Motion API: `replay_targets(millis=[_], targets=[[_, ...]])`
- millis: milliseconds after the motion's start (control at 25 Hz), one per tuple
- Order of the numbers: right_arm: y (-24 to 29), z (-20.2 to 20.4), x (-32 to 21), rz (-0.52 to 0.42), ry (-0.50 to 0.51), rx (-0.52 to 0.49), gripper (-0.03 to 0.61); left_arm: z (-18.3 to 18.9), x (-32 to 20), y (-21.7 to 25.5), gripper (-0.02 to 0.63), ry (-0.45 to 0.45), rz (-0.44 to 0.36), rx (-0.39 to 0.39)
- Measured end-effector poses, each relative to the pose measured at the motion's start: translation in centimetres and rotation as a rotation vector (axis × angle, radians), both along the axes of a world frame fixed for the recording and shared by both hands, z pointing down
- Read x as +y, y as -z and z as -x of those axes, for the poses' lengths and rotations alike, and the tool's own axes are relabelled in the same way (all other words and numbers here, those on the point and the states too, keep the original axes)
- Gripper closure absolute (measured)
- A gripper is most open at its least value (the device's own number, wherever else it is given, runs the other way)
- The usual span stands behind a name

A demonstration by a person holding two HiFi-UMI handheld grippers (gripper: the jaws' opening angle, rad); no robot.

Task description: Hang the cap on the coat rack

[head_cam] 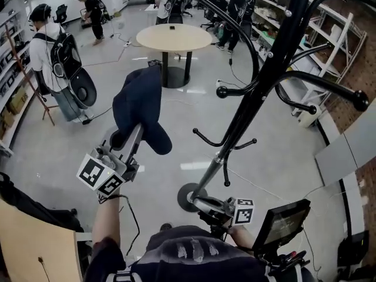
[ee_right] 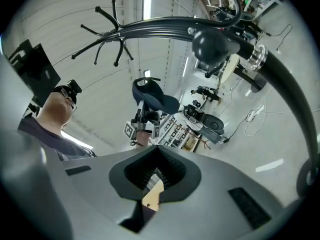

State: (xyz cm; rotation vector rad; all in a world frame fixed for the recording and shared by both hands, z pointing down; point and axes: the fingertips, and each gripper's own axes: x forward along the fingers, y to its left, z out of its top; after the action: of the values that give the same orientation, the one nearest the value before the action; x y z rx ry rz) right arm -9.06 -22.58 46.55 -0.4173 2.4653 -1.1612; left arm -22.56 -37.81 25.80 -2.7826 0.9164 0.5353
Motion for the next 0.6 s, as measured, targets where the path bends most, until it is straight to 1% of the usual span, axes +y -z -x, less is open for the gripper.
replay_targets(millis=[120, 320, 600], targets=[[0.4, 0.3, -0.5, 0.011, -0.046, -0.010, 0.574, -0.9, -2.0, 1.5, 0.594, -0.049, -0.026, -0.006], [0.5, -0.2, -1.4, 0.020, -0.127, -0.008, 0.574, -2.3, -4.4, 3.9, 0.594, -0.120, -0.071, 0.036], [0.2, -0.9, -2.3, 0.001, -0.167, -0.010, 0.574, -4.0, -6.3, 6.7, 0.594, -0.150, -0.132, 0.052]])
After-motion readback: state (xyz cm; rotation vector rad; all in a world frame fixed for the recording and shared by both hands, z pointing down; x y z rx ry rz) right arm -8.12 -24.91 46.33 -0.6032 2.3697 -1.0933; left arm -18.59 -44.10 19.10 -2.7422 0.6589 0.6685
